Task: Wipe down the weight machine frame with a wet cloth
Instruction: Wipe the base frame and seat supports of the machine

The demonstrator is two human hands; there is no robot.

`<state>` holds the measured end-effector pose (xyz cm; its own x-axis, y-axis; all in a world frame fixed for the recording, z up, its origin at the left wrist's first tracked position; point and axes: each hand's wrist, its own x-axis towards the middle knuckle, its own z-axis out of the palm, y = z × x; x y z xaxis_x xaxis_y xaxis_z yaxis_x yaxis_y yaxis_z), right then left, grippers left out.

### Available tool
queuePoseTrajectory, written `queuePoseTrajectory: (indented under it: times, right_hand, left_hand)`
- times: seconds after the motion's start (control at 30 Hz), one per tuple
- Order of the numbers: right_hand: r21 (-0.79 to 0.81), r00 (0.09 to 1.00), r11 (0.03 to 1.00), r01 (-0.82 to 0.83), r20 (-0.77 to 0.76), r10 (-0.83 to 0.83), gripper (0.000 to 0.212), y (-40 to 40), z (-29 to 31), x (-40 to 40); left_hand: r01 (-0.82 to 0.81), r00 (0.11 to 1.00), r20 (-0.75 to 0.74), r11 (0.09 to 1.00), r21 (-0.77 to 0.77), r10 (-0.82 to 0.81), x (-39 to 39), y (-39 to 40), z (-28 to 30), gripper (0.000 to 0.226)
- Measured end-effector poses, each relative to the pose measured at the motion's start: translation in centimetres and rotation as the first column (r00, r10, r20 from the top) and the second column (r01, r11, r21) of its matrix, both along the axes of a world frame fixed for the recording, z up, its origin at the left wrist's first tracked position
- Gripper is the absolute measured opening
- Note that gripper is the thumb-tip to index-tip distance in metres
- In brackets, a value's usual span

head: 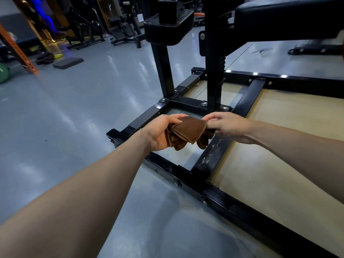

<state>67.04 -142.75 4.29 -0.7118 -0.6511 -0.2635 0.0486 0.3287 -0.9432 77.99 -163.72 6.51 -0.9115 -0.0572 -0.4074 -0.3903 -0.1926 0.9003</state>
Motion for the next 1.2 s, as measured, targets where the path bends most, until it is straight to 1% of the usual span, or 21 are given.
queuePoseTrajectory:
  times: [0.03,0.1,0.13,0.17,0.2,0.23,0.3,0.33,0.37,0.4,0.47,0.53,0.6,0.67,0.77,0.87,0.93,0.97,1.03,1.1,1.2]
  right_hand:
    - [-0.034,0.995,0.999,0.022,0.095,-0.018,0.032,0.1,0.1,-0.1]
    - [-0.103,0.953,0.994,0.04,0.302,-0.007,0.05,0.4,0.1,-0.1]
    - [-0.133,0.93,0.991,0.031,0.368,0.02,0.057,0.5,0.3,0.2]
    - [-0.165,0.911,0.986,0.028,0.41,0.042,0.059,0.4,0.3,0.4]
    - [-0.193,0.902,0.98,0.055,0.431,0.034,0.054,0.2,0.3,0.5]
    - [-0.203,0.9,0.973,0.11,0.436,-0.011,0.045,-0.1,0.3,0.5]
    - [-0.152,0.913,0.96,0.234,0.373,-0.163,0.029,-0.6,0.4,0.6]
    - [-0.115,0.925,0.956,0.269,0.305,-0.224,0.027,-0.7,0.5,0.6]
    - [-0.093,0.936,0.953,0.287,0.241,-0.258,0.026,-0.8,0.5,0.5]
    - [-0.092,0.942,0.952,0.291,0.202,-0.268,0.025,-0.8,0.6,0.5]
    - [-0.117,0.942,0.947,0.298,0.195,-0.272,0.022,-0.9,0.7,0.7]
    - [-0.132,0.941,0.945,0.299,0.203,-0.27,0.022,-0.9,0.7,0.7]
    - [-0.137,0.942,0.945,0.297,0.204,-0.267,0.025,-0.9,0.7,0.7]
    - [-0.133,0.942,0.946,0.297,0.201,-0.268,0.027,-0.7,0.7,0.4]
    - [-0.121,0.938,0.941,0.315,0.19,-0.289,0.025,-0.1,0.6,-0.4]
    - [-0.132,0.94,0.94,0.314,0.18,-0.289,0.022,0.3,0.7,-1.2]
    - [-0.166,0.948,0.942,0.292,0.185,-0.261,0.013,0.3,0.9,-1.4]
    - [-0.189,0.952,0.942,0.277,0.19,-0.242,0.012,0.2,1.1,-1.5]
    - [-0.23,0.96,0.942,0.244,0.197,-0.2,0.014,0.2,1.3,-1.6]
    - [-0.262,0.963,0.939,0.224,0.209,-0.171,0.015,0.4,1.6,-1.6]
    - [-0.293,0.954,0.927,0.235,0.253,-0.162,0.018,0.8,1.4,-1.8]
  left_hand:
    - [0.013,1.0,-0.013,0.999,0.046,-0.013,0.0,-0.1,0.1,0.039]
    - [0.001,0.999,-0.039,0.99,0.141,0.004,0.0,0.1,0.4,0.041]
    - [-0.013,0.999,-0.048,0.984,0.177,0.022,-0.1,0.2,0.5,0.04]
    - [-0.018,0.998,-0.051,0.981,0.195,0.029,-0.3,0.3,0.6,0.038]
    - [-0.009,0.999,-0.044,0.985,0.171,0.016,-0.5,0.5,0.6,0.036]
    - [0.013,1.0,-0.019,0.996,0.093,-0.012,-0.7,0.8,0.6,0.033]
    - [0.061,0.996,0.07,0.985,-0.162,-0.05,-0.8,1.4,0.3,0.027]
    - [0.06,0.994,0.099,0.961,-0.271,-0.035,-0.7,1.7,0.1,0.03]
    - [0.053,0.994,0.104,0.939,-0.34,-0.019,-0.7,1.9,-0.2,0.038]
    - [0.056,0.996,0.09,0.922,-0.384,-0.024,-0.7,2.2,-0.4,0.049]
    - [0.099,0.995,0.076,0.877,-0.469,-0.072,-0.7,2.8,-0.7,0.067]
    - [0.118,0.993,0.067,0.795,-0.594,-0.097,-0.9,3.1,-1.2,0.066]
    - [0.102,0.995,0.052,0.755,-0.647,-0.09,-1.1,3.1,-1.6,0.051]
    - [0.077,0.997,0.024,0.807,-0.585,-0.078,-1.0,2.8,-1.4,0.033]
    - [-0.001,1.0,0.024,0.935,-0.355,0.011,-0.9,2.2,-1.1,0.028]
    - [-0.125,0.99,0.034,0.961,-0.248,0.138,-0.8,2.2,-0.8,0.025]
    - [-0.137,0.988,0.048,0.972,-0.189,0.149,-0.8,2.6,-0.4,0.027]
    - [-0.101,0.991,0.067,0.978,-0.182,0.115,-0.7,2.8,-0.2,0.033]
    - [-0.002,0.995,0.094,0.969,-0.248,0.026,-0.8,3.3,-0.1,0.043]
    - [0.056,0.995,0.101,0.95,-0.306,-0.026,-1.1,3.5,-0.4,0.041]
    - [0.084,0.989,0.14,0.943,-0.323,-0.04,-1.1,3.5,-0.5,0.037]
